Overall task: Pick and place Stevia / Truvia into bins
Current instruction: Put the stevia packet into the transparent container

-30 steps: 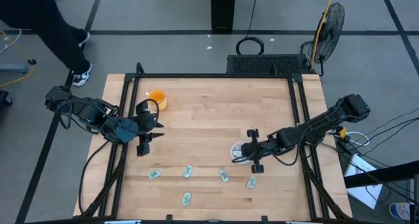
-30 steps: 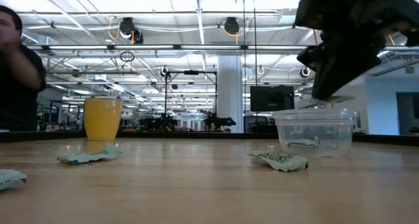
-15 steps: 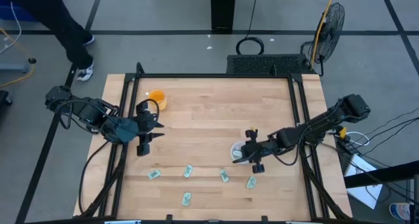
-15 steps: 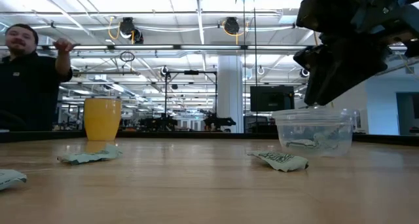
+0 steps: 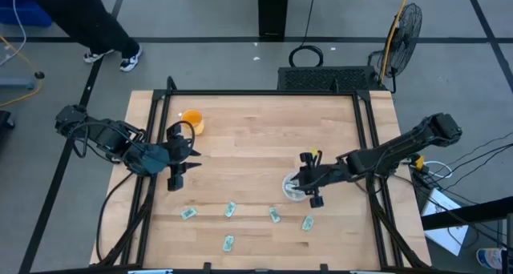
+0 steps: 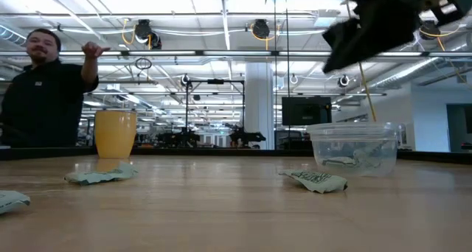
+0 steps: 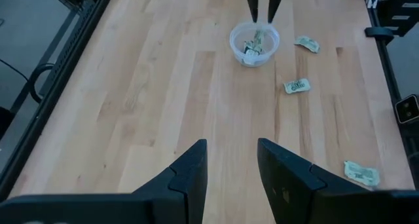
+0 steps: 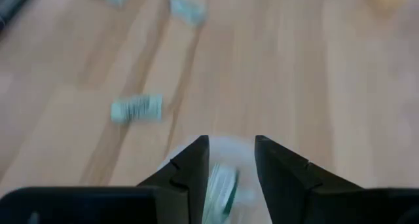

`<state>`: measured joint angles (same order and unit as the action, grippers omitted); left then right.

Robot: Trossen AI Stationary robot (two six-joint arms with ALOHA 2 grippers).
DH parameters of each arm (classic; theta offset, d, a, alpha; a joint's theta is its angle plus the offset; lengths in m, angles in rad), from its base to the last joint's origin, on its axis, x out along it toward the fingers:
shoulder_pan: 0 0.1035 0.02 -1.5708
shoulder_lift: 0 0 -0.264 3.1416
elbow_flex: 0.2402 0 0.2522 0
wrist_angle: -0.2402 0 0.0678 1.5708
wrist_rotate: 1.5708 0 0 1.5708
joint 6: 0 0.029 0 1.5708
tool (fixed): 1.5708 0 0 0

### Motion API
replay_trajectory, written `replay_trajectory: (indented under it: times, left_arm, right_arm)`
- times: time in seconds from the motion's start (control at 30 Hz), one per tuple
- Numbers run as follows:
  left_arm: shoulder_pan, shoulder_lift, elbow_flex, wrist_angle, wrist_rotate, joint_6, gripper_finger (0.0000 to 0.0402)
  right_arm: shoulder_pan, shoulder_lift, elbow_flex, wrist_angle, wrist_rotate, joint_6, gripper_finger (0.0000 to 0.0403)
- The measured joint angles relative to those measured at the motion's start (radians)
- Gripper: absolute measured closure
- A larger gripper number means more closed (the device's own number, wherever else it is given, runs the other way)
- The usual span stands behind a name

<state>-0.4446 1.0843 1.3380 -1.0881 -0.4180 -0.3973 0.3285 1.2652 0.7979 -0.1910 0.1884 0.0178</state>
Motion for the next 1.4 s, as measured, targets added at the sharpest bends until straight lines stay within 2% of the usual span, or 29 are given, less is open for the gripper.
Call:
replay_trajectory:
  times: [0.2, 0.5, 0.67, 0.83, 1.0, 1.1, 1.3, 1.4]
  left_arm:
    - [0.0, 0.001, 0.0, 0.05, -0.001, -0.005, 0.0261]
    - [0.016, 0.014, -0.039, 0.105, 0.013, -0.038, 0.0261]
    - [0.024, 0.026, -0.144, 0.124, 0.045, -0.128, 0.0261]
    - [0.024, 0.03, -0.293, 0.302, 0.056, -0.083, 0.0261]
    - [0.023, 0.029, -0.427, 0.533, 0.085, -0.072, 0.0261]
    - [0.023, 0.029, -0.495, 0.631, 0.109, -0.07, 0.0261]
    - [0.043, 0.029, -0.571, 0.751, -0.051, -0.076, 0.0261]
    - [0.056, 0.029, -0.571, 0.75, -0.054, -0.065, 0.0261]
  right_arm:
    - [-0.021, -0.067, 0.001, 0.126, 0.084, -0.147, 0.0284]
    - [-0.02, -0.086, -0.016, 0.164, 0.099, 0.041, 0.0288]
    - [-0.021, -0.086, -0.102, 0.337, 0.099, 0.042, 0.0288]
    - [-0.022, -0.086, -0.15, 0.502, 0.099, -0.03, 0.0289]
    - [-0.039, -0.086, -0.15, 0.493, 0.099, -0.066, 0.0289]
    - [-0.056, -0.086, -0.15, 0.439, 0.099, -0.02, 0.0289]
    - [-0.052, -0.086, -0.15, 0.39, 0.099, 0.022, 0.0289]
    - [-0.052, -0.086, -0.15, 0.403, 0.098, 0.021, 0.0289]
